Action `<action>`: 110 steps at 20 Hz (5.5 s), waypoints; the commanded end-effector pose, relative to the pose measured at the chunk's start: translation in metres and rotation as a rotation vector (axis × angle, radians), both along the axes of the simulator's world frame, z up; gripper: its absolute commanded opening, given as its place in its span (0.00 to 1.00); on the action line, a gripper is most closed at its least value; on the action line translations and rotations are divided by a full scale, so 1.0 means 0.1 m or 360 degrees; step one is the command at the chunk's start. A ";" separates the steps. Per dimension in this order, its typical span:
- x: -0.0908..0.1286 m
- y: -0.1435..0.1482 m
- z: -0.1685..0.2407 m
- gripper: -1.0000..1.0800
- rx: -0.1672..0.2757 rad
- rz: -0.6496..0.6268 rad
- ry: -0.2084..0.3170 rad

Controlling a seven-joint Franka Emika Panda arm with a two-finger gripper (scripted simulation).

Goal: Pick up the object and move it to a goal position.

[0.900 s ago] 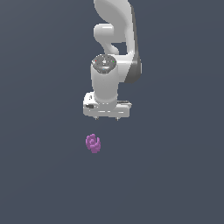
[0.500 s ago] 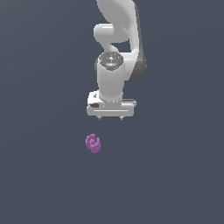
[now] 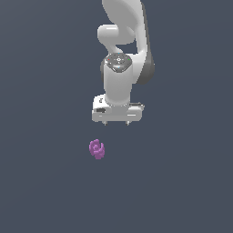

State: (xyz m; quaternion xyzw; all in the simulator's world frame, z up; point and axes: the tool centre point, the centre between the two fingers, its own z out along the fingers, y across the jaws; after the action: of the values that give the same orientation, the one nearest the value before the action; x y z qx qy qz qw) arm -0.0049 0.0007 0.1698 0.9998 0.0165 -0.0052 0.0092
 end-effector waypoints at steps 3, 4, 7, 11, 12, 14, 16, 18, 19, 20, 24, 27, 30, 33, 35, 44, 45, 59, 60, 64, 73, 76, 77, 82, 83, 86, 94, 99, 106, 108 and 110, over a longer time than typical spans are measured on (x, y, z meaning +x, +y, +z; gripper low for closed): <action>0.10 -0.10 -0.05 0.96 0.0004 0.0017 -0.0001; 0.13 -0.13 -0.06 0.96 0.0005 0.0022 -0.0001; 0.24 -0.25 -0.12 0.96 0.0009 0.0043 -0.0003; 0.41 -0.46 -0.23 0.96 0.0016 0.0079 -0.0006; 0.46 -0.52 -0.26 0.96 0.0018 0.0089 -0.0007; 0.53 -0.63 -0.31 0.96 0.0021 0.0106 -0.0008; 0.59 -0.72 -0.36 0.96 0.0024 0.0121 -0.0010; 0.64 -0.80 -0.40 0.96 0.0026 0.0133 -0.0012; 0.66 -0.83 -0.42 0.96 0.0027 0.0139 -0.0012; 0.68 -0.86 -0.44 0.96 0.0028 0.0143 -0.0013; 0.72 -0.94 -0.48 0.96 0.0030 0.0156 -0.0014; 0.73 -0.96 -0.49 0.96 0.0030 0.0159 -0.0015; 0.72 -0.95 -0.51 0.96 0.0030 0.0155 -0.0013; 0.72 -0.95 -0.60 0.96 0.0030 0.0156 -0.0014; 0.72 -0.96 -0.71 0.96 0.0030 0.0156 -0.0014; 0.73 -0.96 -1.00 0.96 0.0030 0.0158 -0.0015; 0.73 -0.96 -1.00 0.96 0.0030 0.0158 -0.0015; 0.73 -0.95 -0.99 0.00 0.0030 0.0156 -0.0016; 0.73 -0.94 -0.98 0.00 0.0030 0.0153 -0.0018; 0.73 -0.89 -0.90 0.00 0.0027 0.0124 -0.0033; 0.72 -0.60 -0.52 0.00 0.0011 -0.0020 -0.0108; 0.72 -0.45 -0.34 0.00 0.0004 -0.0088 -0.0144; 0.72 -0.40 -0.28 0.00 0.0001 -0.0113 -0.0158; 0.73 -0.15 0.05 0.00 -0.0012 -0.0235 -0.0222; 0.74 -0.10 0.11 0.00 -0.0015 -0.0259 -0.0234; 0.75 0.04 0.29 0.00 -0.0022 -0.0328 -0.0270; 0.78 0.41 0.76 0.00 -0.0044 -0.0505 -0.0363; 0.81 0.63 1.04 0.00 -0.0059 -0.0614 -0.0420; 0.87 0.95 1.44 0.00 -0.0081 -0.0768 -0.0501; 0.89 1.04 1.56 0.00 -0.0088 -0.0814 -0.0524; 0.91 1.14 1.69 0.00 -0.0095 -0.0861 -0.0549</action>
State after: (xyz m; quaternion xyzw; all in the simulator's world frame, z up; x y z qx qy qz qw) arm 0.0848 0.1072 0.3290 0.9573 -0.2406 0.1558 0.0379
